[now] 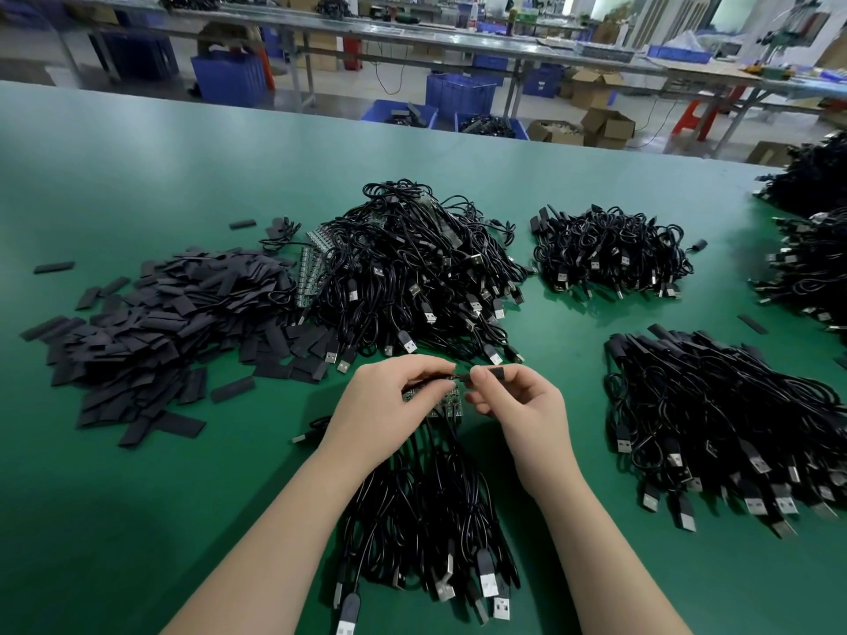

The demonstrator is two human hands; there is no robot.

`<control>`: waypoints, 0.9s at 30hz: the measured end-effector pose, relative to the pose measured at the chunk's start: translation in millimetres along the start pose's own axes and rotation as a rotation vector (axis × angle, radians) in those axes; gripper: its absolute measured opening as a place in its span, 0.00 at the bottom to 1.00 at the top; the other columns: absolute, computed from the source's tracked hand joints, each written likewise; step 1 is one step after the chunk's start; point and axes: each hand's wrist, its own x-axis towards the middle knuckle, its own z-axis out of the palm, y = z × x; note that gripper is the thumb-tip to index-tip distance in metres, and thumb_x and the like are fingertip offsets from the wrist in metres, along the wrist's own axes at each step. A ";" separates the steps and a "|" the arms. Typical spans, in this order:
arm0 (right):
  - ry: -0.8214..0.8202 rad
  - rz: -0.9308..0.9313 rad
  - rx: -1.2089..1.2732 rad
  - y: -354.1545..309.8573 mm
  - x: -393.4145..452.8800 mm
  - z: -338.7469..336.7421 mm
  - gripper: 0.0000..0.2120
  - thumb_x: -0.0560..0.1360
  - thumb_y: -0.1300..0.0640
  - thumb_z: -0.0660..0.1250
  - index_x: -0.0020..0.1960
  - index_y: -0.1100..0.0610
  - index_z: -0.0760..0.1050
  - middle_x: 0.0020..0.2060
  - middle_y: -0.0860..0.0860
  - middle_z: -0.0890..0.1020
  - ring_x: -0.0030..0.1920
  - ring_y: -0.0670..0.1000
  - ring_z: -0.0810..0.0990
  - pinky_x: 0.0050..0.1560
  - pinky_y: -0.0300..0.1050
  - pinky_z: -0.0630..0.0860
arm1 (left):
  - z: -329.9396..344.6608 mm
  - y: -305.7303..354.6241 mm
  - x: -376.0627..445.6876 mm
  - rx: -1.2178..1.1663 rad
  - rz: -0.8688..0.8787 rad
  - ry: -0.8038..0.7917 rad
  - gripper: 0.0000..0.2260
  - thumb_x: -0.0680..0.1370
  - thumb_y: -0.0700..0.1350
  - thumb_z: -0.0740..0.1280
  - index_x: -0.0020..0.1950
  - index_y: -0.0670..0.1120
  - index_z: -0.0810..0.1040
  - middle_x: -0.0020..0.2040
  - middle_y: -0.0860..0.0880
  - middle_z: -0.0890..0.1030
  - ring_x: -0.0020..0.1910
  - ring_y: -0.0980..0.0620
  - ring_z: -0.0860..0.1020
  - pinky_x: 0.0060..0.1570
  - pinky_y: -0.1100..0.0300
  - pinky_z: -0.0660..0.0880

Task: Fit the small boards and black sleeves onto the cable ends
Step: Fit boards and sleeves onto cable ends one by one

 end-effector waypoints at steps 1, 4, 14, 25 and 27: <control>0.003 0.005 0.007 -0.7 -0.4 0.6 0.07 0.74 0.59 0.74 0.39 0.49 0.85 0.34 0.50 0.84 0.36 0.45 0.82 0.41 0.35 0.78 | 0.1 0.2 0.0 0.045 -0.002 0.047 0.08 0.75 0.49 0.72 0.53 0.58 0.84 0.48 0.66 0.82 0.50 0.67 0.79 0.53 0.66 0.76; 0.006 0.002 0.005 -1.0 -1.4 2.1 0.07 0.74 0.59 0.74 0.41 0.48 0.85 0.36 0.50 0.85 0.37 0.45 0.83 0.40 0.34 0.77 | 1.2 1.6 -1.5 0.092 0.026 0.108 0.06 0.74 0.51 0.73 0.49 0.57 0.85 0.45 0.65 0.82 0.48 0.66 0.79 0.49 0.69 0.75; 0.013 0.088 0.160 -0.9 -6.1 9.6 0.07 0.66 0.48 0.76 0.40 0.51 0.85 0.36 0.52 0.86 0.38 0.48 0.83 0.36 0.35 0.76 | 2.8 6.5 -4.1 0.156 0.163 0.138 0.07 0.74 0.49 0.71 0.51 0.53 0.85 0.45 0.60 0.84 0.48 0.63 0.79 0.48 0.67 0.75; -0.025 0.105 0.246 -4.4 -5.8 12.2 0.06 0.63 0.48 0.76 0.38 0.48 0.85 0.34 0.50 0.85 0.37 0.47 0.84 0.35 0.35 0.76 | 5.5 7.6 -4.3 0.028 0.182 0.205 0.07 0.72 0.44 0.74 0.50 0.48 0.86 0.45 0.57 0.85 0.47 0.64 0.81 0.49 0.65 0.78; -0.030 0.118 0.236 -4.4 -5.6 11.7 0.07 0.63 0.47 0.76 0.38 0.48 0.85 0.35 0.50 0.85 0.38 0.47 0.84 0.35 0.35 0.76 | 5.2 7.4 -4.0 0.027 0.182 0.199 0.07 0.72 0.43 0.75 0.50 0.48 0.86 0.45 0.57 0.85 0.47 0.64 0.81 0.49 0.65 0.77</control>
